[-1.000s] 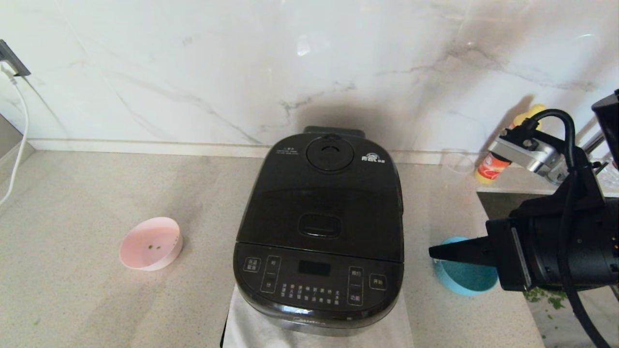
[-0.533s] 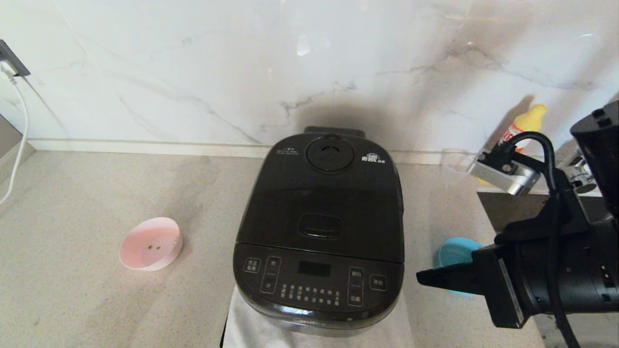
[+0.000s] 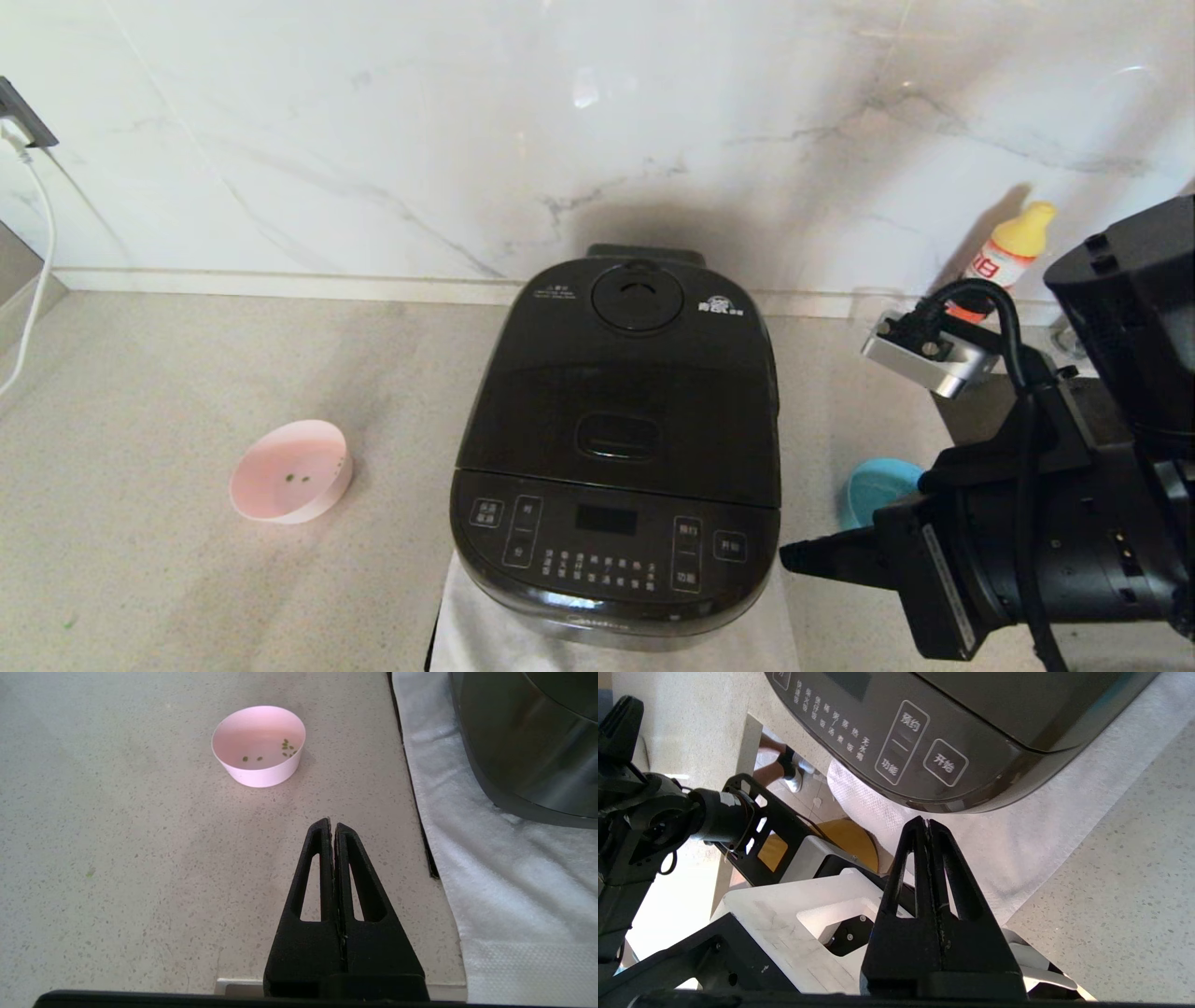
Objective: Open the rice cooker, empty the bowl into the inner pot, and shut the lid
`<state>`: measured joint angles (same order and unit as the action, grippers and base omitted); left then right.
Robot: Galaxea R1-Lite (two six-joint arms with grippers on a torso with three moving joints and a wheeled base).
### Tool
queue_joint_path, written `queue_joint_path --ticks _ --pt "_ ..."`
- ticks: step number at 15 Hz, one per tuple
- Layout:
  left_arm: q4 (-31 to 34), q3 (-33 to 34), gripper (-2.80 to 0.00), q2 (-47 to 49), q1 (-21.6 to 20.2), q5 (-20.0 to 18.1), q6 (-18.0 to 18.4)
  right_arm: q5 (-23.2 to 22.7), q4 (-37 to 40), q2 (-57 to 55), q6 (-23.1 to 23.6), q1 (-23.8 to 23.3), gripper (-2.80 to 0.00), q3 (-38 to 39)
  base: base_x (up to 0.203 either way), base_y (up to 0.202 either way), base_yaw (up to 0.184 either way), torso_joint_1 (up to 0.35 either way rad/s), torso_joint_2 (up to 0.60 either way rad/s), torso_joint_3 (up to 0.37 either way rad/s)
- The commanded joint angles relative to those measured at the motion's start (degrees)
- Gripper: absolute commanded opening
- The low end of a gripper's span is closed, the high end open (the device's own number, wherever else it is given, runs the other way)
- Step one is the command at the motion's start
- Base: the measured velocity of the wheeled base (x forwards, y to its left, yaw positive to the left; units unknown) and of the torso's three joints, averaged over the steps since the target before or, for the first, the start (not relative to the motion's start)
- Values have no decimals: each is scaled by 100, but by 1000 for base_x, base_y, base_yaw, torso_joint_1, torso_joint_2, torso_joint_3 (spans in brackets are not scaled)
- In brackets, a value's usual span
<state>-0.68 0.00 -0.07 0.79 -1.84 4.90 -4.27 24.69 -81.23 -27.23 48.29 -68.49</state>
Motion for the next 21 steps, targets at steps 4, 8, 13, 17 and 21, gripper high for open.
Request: queue_joint_path --ticks 4,8,13,17,21 --pt "-2 44 -280 -1 0 0 2 5 0 -64 -19 14 -280 -95 0 0 0 0 0 0" --pt "-2 44 -280 -1 0 -2 2 22 -8 -127 -10 5 -280 -214 0 0 0 0 0 0" --pt "-2 44 -280 -1 0 0 2 31 -34 -220 -1 -49 -280 -200 0 0 0 0 0 0" --pt "-2 44 -280 -1 0 -1 2 31 -43 -278 5 -230 -280 -130 0 0 0 0 0 0" --pt "-2 44 -280 -1 0 0 2 5 -52 -394 16 -241 -280 -156 0 0 0 0 0 0"
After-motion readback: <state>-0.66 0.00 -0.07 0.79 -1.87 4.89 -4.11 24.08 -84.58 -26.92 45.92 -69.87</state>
